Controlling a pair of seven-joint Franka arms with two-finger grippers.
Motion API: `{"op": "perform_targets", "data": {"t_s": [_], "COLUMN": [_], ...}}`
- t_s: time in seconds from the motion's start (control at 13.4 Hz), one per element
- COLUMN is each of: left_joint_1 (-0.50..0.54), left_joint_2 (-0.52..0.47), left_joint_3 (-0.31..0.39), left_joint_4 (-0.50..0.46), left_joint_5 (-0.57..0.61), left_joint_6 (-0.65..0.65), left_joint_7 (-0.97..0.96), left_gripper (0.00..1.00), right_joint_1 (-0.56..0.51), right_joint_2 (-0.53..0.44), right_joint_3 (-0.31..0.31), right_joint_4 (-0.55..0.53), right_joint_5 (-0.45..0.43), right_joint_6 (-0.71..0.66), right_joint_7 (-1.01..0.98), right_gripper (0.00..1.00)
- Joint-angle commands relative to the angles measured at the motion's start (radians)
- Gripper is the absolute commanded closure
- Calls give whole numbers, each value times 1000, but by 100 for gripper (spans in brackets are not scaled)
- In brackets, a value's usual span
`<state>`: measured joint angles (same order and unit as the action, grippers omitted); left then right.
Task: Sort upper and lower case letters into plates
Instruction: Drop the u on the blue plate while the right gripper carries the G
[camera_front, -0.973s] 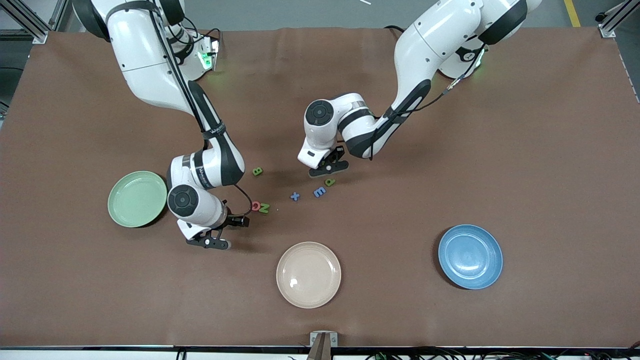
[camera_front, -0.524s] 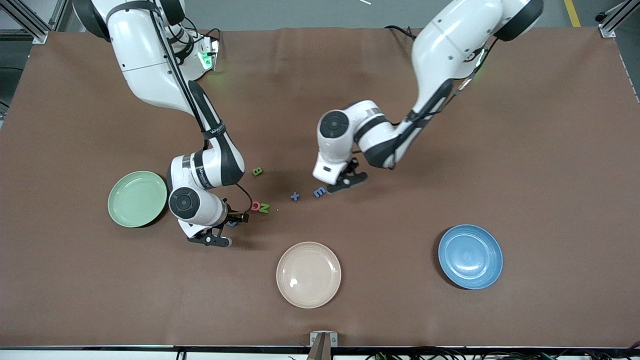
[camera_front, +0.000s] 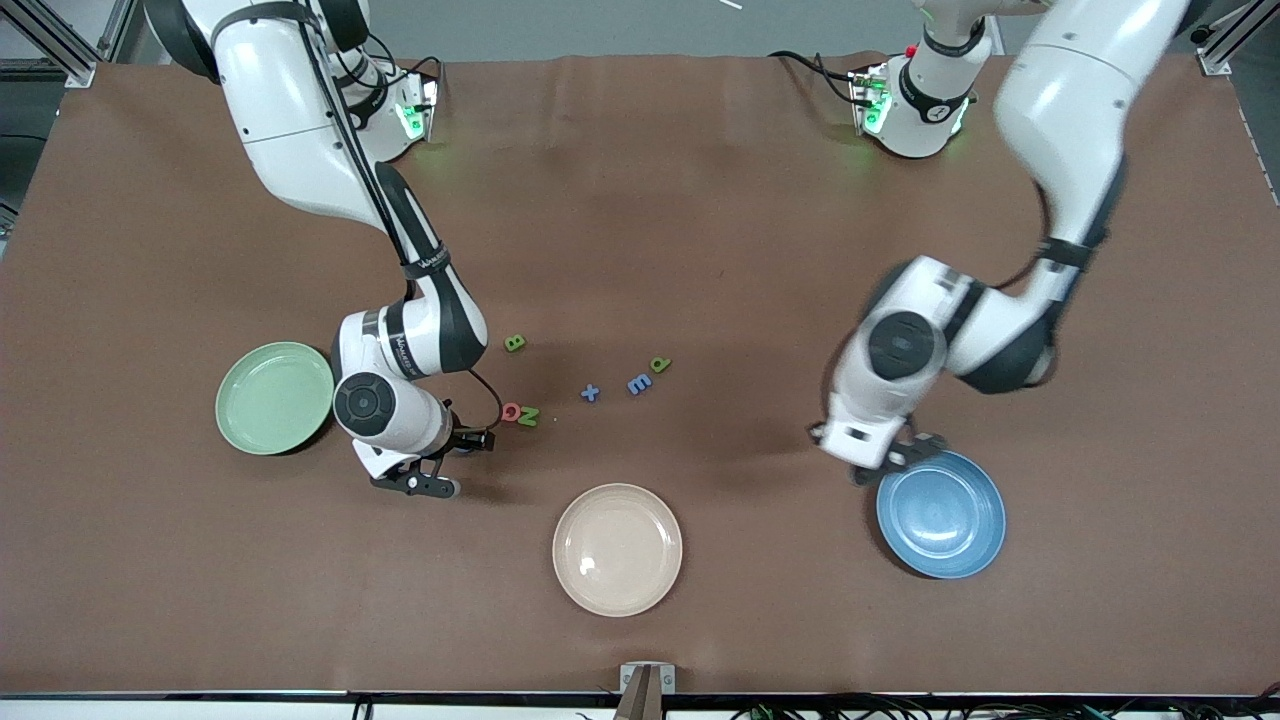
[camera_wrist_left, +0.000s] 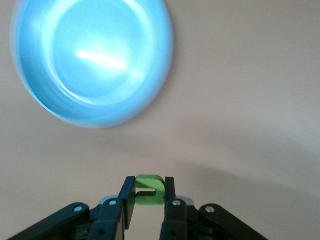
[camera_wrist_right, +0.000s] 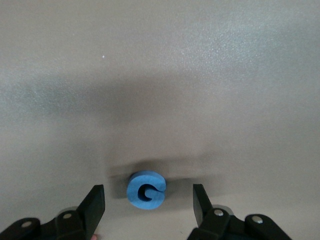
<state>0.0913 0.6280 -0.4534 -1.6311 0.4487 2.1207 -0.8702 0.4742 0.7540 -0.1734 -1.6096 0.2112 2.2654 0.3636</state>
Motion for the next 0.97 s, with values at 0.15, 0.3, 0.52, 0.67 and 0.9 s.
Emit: {"op": "perform_targets", "data": {"t_s": [0.15, 0.3, 0.52, 0.67, 0.9], "left_joint_1": [180, 211, 203, 171, 67], "left_joint_2": [62, 96, 84, 59, 61], "left_joint_3": [-16, -17, -25, -62, -135], "left_joint_4": [-18, -15, -16, -21, -18], "left_joint_5": [117, 156, 154, 142, 139], "left_joint_6": [68, 93, 108, 84, 36], "left_joint_7": [221, 224, 203, 160, -80], "left_gripper": [96, 54, 0, 0, 0], "right_joint_1": [-2, -2, -3, -3, -14], "right_joint_2": [10, 10, 11, 4, -63], "right_joint_3": [2, 2, 2, 2, -9], "right_joint_4": [-6, -7, -7, -6, -12], "right_joint_5": [13, 13, 13, 13, 11], "right_joint_6": [23, 22, 22, 19, -70], "right_joint_7": [6, 6, 6, 6, -3], "right_gripper": [42, 57, 77, 83, 84]}}
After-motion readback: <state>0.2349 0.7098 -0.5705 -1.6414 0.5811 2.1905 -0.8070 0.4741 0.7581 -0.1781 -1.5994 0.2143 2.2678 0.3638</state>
